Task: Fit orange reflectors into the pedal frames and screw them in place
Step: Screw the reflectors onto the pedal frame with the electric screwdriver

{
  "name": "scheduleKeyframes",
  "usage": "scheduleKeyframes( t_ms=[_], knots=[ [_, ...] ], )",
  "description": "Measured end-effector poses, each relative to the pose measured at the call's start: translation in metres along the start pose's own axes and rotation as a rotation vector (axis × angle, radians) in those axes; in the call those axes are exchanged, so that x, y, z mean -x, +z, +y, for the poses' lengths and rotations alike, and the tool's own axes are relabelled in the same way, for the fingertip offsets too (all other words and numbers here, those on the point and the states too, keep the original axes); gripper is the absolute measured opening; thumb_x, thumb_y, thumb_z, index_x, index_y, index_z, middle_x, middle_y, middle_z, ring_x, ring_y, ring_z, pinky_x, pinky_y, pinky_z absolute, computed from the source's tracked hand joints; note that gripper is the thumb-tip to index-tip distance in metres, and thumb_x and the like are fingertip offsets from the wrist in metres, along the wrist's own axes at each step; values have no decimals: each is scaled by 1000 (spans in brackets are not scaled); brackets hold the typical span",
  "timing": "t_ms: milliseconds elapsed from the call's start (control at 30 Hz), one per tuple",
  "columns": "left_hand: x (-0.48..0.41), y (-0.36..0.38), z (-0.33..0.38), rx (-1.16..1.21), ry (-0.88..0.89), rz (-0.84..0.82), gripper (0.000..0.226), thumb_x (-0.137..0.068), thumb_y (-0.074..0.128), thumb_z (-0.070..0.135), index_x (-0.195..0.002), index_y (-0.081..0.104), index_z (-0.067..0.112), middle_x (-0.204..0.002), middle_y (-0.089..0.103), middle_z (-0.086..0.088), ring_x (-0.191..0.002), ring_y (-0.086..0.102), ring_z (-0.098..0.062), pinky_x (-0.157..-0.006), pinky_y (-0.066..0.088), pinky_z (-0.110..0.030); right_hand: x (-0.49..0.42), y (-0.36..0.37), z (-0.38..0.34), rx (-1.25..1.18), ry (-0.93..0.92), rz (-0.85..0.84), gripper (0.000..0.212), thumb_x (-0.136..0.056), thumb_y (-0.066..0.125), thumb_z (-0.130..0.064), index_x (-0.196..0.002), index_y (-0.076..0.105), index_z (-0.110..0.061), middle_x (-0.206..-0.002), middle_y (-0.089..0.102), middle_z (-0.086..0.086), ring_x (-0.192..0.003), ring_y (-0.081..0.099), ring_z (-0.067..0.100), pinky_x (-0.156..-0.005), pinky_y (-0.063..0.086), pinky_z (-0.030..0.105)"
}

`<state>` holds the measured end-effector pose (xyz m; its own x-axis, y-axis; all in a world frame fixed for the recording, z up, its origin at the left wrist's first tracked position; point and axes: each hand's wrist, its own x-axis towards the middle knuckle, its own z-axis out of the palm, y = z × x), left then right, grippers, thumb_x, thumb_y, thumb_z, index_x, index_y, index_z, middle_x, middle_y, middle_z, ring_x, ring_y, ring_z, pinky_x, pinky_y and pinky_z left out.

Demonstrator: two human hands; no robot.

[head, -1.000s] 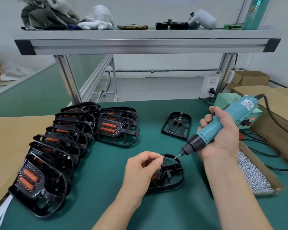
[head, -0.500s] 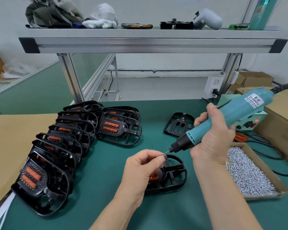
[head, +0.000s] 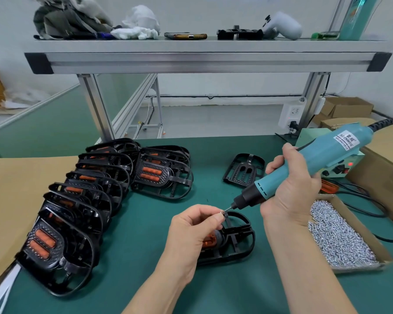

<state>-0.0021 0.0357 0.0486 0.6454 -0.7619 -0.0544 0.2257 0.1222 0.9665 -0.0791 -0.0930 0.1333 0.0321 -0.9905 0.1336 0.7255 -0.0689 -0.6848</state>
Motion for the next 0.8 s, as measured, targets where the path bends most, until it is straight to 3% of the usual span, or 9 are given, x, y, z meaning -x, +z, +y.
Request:
scheduleKeyframes(
  t_ms=[167,400,533,600,667,733,800],
  knots=[
    [0,0,-1,-18,-4,3,16,-69,79,27,-83,78,18,-76,70,-7,-71,58,-18,-65,48,-27,-1,-1,1,11,-25,-11,19,-85,69,-10,-76,56,-19,-53,52,-5,-47,47,12,-54,43,25],
    [2,1,-1,-24,31,42,7,-76,82,18,-82,78,18,-74,69,-5,-71,58,-18,-67,47,-32,3,0,1,14,-34,-18,16,-82,70,-12,-76,57,-19,-53,53,-7,-47,49,10,-53,45,24],
    [7,3,-5,-21,117,77,10,-72,78,22,-81,78,19,-75,69,-9,-72,57,-23,-67,48,-35,3,1,2,26,-24,25,17,-83,71,-14,-83,55,-18,-55,53,-5,-49,48,12,-54,46,23],
    [8,4,-4,-100,249,111,8,-76,78,16,-81,78,22,-79,73,-3,-75,63,-18,-66,52,-26,1,1,4,39,27,80,18,-86,71,-15,-89,54,-17,-55,53,-4,-49,48,12,-53,46,23],
    [6,2,-5,-361,542,202,15,-79,76,9,-81,78,24,-84,73,6,-80,68,-12,-73,52,-18,-2,-2,9,18,119,150,20,-87,71,-16,-96,53,-16,-57,54,-4,-49,50,11,-51,46,21],
    [4,-2,-6,-605,821,257,9,-81,75,7,-85,77,14,-85,71,9,-83,68,-11,-78,51,-19,-3,-5,13,3,173,177,21,-86,71,-18,-98,54,-17,-58,54,-5,-50,52,9,-52,46,20],
    [3,-7,-8,-748,917,215,3,-85,73,7,-86,74,10,-84,68,7,-81,65,-11,-78,51,-22,-1,-6,14,20,139,125,19,-87,71,-17,-95,53,-18,-57,54,-4,-50,50,11,-52,45,20]
  ],
)
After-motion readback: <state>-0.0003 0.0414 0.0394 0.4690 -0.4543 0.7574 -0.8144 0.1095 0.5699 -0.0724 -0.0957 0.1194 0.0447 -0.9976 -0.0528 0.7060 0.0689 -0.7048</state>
